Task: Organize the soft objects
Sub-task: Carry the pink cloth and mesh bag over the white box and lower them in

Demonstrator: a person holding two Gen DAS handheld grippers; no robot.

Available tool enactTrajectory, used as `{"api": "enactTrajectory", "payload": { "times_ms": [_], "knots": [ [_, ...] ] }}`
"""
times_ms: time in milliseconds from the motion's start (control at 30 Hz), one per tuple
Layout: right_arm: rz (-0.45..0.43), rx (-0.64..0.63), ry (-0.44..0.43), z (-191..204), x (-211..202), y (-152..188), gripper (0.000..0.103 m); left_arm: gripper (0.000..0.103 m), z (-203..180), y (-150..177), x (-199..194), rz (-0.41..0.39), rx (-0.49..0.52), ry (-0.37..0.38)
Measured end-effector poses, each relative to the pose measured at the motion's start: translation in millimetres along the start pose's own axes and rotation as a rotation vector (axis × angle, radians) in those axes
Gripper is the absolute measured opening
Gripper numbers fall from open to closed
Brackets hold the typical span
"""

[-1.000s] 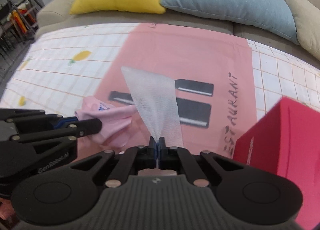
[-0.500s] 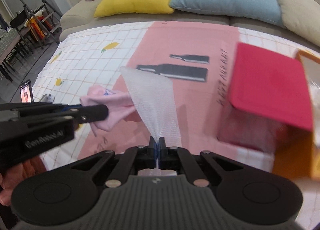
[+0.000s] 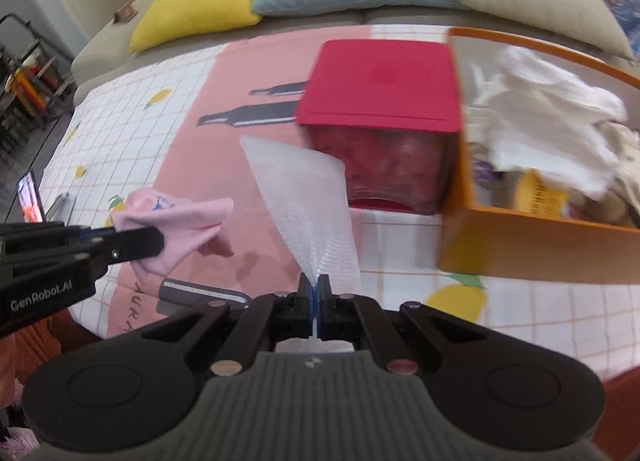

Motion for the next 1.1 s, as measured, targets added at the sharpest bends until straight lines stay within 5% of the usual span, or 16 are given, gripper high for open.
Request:
{"api": "enactTrajectory", "payload": {
  "times_ms": [433, 767, 1100],
  "knots": [
    [-0.21, 0.096, 0.106, -70.3, -87.2, -9.9, 0.0, 0.007, -85.4, -55.0, -18.6, -0.094, 0.119, 0.132],
    [-0.355, 0.132, 0.237, -144.2, -136.4, -53.4, 0.0, 0.007, -172.3, -125.3, -22.5, -0.252, 0.254, 0.207],
    [-0.328, 0.124, 0.308, -205.3, -125.4, -84.9, 0.0, 0.007, -232.8, -159.0, 23.1, -0.245, 0.35, 0.211]
  ]
}}
Point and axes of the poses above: each gripper's, at about its wrist camera, not at the fingertips, and x roughly the way its jaws point, z to its left, y to its underside, the point moved 7 cm from there along x, roughly the way its jaws point, and after that the axes turned 7 degrees about -y, right-handed, at the moved point
